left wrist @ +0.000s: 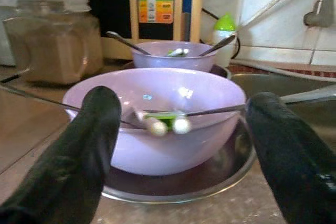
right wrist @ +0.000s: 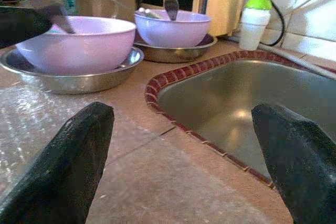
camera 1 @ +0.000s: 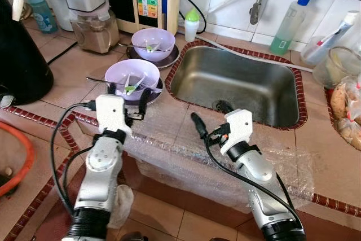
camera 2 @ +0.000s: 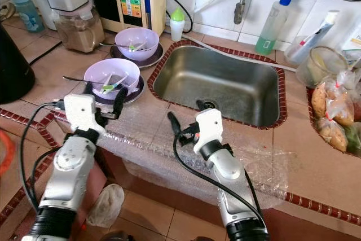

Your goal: Kitchen organization

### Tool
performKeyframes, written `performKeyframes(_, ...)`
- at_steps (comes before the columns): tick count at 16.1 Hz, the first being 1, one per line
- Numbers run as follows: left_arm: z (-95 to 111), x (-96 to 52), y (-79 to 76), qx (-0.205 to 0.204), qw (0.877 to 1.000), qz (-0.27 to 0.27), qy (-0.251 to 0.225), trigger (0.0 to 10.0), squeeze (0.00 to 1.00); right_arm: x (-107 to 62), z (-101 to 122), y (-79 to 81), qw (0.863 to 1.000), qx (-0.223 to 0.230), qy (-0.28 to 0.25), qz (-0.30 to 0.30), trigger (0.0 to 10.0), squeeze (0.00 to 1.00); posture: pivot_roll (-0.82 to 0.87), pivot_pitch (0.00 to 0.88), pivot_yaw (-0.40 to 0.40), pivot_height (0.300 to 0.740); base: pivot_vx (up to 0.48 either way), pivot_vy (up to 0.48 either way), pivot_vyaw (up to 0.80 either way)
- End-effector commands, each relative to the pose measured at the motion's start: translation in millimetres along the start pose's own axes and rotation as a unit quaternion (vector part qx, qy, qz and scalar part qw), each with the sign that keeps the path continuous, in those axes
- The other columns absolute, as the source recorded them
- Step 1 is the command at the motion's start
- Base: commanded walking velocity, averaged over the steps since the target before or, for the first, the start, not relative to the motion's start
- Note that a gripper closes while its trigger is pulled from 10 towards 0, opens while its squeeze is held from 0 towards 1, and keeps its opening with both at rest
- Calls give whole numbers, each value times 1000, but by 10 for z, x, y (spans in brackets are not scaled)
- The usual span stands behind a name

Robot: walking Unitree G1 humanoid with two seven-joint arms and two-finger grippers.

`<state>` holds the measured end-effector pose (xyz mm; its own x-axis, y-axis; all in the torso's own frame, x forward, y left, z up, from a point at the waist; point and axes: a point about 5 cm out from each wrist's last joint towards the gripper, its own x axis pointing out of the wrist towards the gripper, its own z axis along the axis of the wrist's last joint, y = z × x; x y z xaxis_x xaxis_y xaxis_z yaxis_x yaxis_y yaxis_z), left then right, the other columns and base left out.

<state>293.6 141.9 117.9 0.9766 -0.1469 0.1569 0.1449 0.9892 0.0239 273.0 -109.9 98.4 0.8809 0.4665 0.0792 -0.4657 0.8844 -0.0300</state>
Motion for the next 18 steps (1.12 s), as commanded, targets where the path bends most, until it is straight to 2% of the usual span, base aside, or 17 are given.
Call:
performKeyframes(1,-13,21,-28,-2,1000,-9,-1,0,0,-3,15,51,1000,1,2,30,10000,0,21,0,-19,740,0,0,0)
performKeyframes(6,-58,45,-45,-3,1000,-15,-4,0,0,-4,-4,63,999,17,9,31,10000,0,21,0,-12,740,0,0,0)
performKeyframes(11,-81,38,-11,2,1000,-14,-3,0,0,3,65,160,996,22,-9,82,10000,0,23,0,-9,740,0,0,0)
performKeyframes(16,-73,41,8,3,1000,-11,-7,0,0,32,89,115,997,41,-8,65,10000,0,25,0,-11,740,0,0,0)
performKeyframes(18,-57,34,22,3,1000,-9,-10,0,0,52,135,161,994,55,-10,95,10000,0,25,0,-11,740,0,0,0)
